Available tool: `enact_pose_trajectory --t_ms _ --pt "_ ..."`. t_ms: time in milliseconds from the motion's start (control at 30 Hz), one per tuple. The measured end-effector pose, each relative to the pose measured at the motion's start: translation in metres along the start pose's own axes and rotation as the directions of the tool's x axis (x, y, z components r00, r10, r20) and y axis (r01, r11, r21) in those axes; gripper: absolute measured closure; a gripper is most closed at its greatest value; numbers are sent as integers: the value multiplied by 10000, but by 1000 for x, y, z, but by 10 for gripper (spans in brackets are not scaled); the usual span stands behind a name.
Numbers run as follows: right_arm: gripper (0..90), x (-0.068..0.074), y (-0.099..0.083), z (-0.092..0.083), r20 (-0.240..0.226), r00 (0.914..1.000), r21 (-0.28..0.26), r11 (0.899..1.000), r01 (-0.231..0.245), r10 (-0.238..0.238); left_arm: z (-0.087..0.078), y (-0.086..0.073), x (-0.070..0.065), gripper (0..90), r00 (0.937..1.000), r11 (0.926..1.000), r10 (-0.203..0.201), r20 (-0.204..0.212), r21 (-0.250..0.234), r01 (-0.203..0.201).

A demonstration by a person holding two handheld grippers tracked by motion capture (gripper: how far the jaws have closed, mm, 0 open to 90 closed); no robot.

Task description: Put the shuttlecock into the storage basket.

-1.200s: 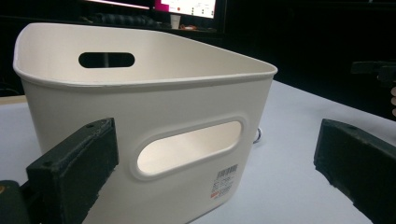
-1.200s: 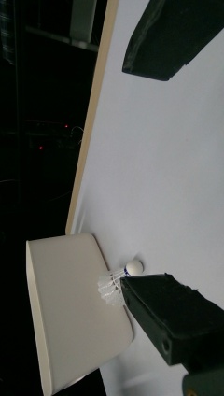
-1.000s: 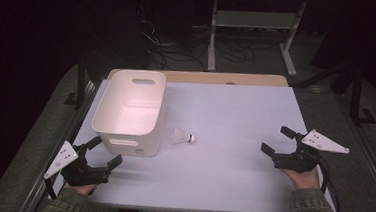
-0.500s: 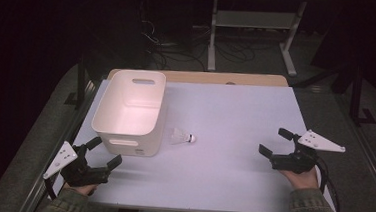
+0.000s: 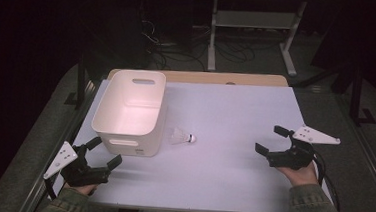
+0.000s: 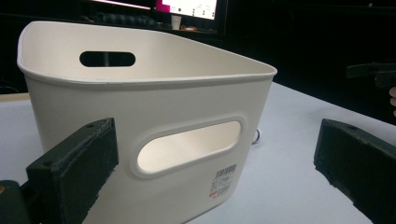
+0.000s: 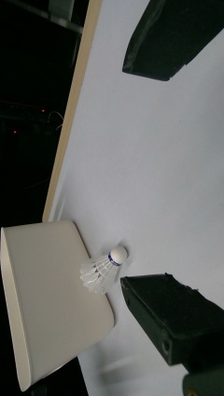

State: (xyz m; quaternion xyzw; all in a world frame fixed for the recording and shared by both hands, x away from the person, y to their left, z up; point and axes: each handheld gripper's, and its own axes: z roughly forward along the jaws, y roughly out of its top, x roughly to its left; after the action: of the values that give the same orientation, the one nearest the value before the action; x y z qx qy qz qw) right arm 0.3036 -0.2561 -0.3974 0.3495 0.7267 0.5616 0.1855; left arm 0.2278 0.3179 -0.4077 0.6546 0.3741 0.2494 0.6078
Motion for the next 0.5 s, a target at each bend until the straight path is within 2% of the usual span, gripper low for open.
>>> enact_pose_trajectory --t_ms 233,500 --pt "0 4 13 10 -356 9991 463 9986 265 -248 -1 0 0 0 9999 9999 120 50 -10 -120" --pt "0 6 21 19 -594 9978 642 9974 340 -302 -1 0 0 0 10000 10000 11 5 -33 -11"
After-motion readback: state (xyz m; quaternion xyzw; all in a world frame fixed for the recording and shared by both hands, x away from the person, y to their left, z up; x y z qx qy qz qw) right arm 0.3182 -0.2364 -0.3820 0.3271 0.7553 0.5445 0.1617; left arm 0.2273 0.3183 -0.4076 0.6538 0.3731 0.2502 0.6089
